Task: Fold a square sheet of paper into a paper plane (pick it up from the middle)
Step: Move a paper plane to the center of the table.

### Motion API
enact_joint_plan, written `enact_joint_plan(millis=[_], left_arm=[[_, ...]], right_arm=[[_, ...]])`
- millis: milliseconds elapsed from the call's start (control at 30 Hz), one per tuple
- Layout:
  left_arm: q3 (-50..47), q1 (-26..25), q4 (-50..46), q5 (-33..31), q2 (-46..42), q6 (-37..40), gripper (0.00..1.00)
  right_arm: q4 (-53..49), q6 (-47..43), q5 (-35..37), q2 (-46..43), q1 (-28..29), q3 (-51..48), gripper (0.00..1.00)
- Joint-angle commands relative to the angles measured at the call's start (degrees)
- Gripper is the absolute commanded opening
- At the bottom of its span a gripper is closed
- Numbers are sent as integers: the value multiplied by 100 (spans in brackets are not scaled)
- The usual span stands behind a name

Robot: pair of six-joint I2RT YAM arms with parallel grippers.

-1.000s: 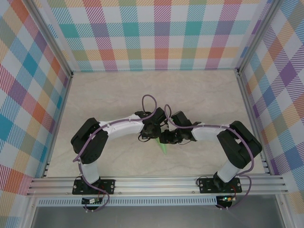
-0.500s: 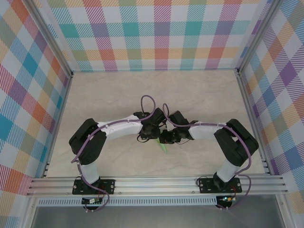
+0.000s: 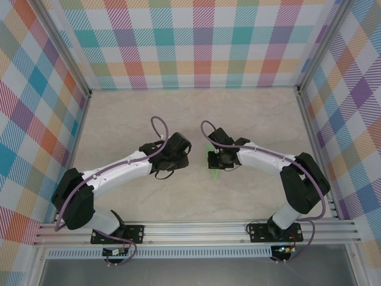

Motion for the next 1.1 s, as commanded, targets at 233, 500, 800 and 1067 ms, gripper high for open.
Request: enact_joint_plan(millis=[233, 500, 800, 1067], left_arm=[[-555, 294, 29, -229, -467, -300, 36], [-622, 326, 47, -224, -503, -295, 36], [-640, 350, 56, -190, -507, -312, 36], [-630, 343, 31, -220, -529, -324, 36]], right_arm=[[-740, 305, 669, 1004, 274, 555, 10], [-455, 493, 553, 1222, 290, 247, 16], [-238, 634, 444, 1166, 282, -48, 13], [-212, 292, 343, 860, 83, 488, 9]])
